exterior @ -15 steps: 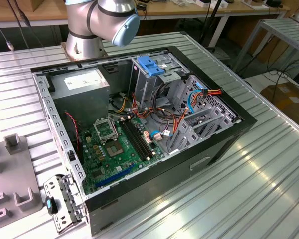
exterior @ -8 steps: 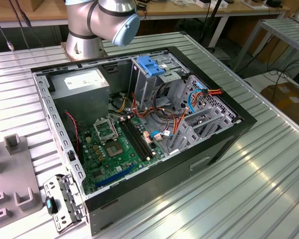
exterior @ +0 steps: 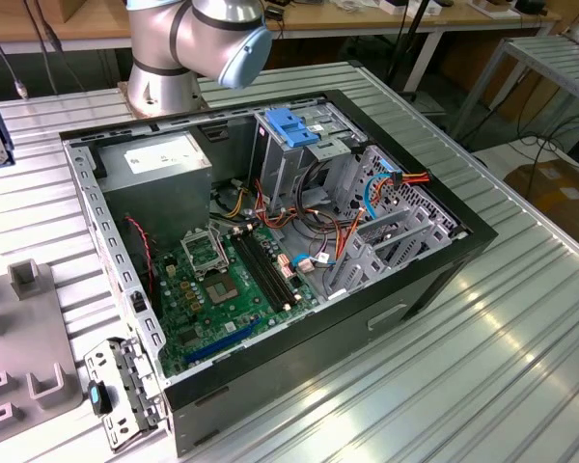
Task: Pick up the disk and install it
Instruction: 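Pick up the disk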
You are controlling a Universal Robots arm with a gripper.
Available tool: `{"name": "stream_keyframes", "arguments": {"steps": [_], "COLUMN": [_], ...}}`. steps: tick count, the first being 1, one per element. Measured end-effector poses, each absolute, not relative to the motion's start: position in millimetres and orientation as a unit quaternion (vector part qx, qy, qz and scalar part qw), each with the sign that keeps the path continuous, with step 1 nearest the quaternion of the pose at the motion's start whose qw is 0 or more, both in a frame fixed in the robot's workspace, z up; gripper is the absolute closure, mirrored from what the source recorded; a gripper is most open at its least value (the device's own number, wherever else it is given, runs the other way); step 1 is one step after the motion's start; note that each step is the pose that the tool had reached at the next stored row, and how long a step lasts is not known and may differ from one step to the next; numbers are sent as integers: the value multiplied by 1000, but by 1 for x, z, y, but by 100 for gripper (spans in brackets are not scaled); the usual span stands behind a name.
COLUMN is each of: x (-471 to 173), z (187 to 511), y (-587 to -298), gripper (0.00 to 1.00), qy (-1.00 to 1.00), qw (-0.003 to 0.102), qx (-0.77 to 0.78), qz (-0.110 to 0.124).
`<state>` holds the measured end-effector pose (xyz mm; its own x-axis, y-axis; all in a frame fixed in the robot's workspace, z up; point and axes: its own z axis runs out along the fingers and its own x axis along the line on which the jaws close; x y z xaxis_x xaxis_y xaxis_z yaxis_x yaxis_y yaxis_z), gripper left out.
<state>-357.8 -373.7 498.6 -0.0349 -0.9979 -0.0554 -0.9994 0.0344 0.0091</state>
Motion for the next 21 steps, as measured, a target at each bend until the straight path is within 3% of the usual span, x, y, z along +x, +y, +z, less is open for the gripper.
{"name": "stream_keyframes", "arguments": {"steps": [21], "x": [-326], "z": [499], "y": [-374], "gripper": [63], "qy": [719], "qw": [17], "qx": [-694], "qz": [23]}}
